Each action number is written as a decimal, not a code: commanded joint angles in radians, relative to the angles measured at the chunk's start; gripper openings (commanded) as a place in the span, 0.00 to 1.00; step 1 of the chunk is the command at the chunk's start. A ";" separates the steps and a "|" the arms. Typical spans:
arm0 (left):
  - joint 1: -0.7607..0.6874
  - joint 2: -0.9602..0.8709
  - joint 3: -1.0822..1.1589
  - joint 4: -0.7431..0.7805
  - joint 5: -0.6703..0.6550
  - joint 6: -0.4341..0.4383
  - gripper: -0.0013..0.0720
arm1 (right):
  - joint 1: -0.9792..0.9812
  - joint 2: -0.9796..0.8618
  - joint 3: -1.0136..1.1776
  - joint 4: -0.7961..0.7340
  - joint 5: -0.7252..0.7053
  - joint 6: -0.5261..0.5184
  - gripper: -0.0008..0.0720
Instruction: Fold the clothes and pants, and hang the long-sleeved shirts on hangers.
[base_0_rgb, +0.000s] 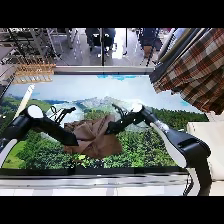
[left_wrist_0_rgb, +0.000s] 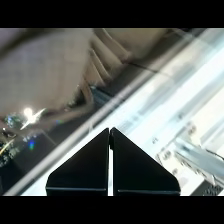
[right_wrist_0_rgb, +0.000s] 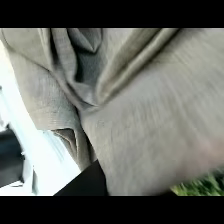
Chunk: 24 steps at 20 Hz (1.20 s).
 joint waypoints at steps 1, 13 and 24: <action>0.003 0.111 0.000 -0.008 -0.080 0.000 0.03 | -0.068 0.067 0.167 -0.245 0.096 0.222 0.04; 0.002 0.299 -0.013 0.015 -0.174 0.000 0.03 | -1.032 0.397 0.385 -0.302 0.241 0.338 0.04; 0.003 0.265 -0.024 0.015 -0.165 0.000 0.03 | -1.514 0.524 -0.235 -0.608 0.359 0.261 0.04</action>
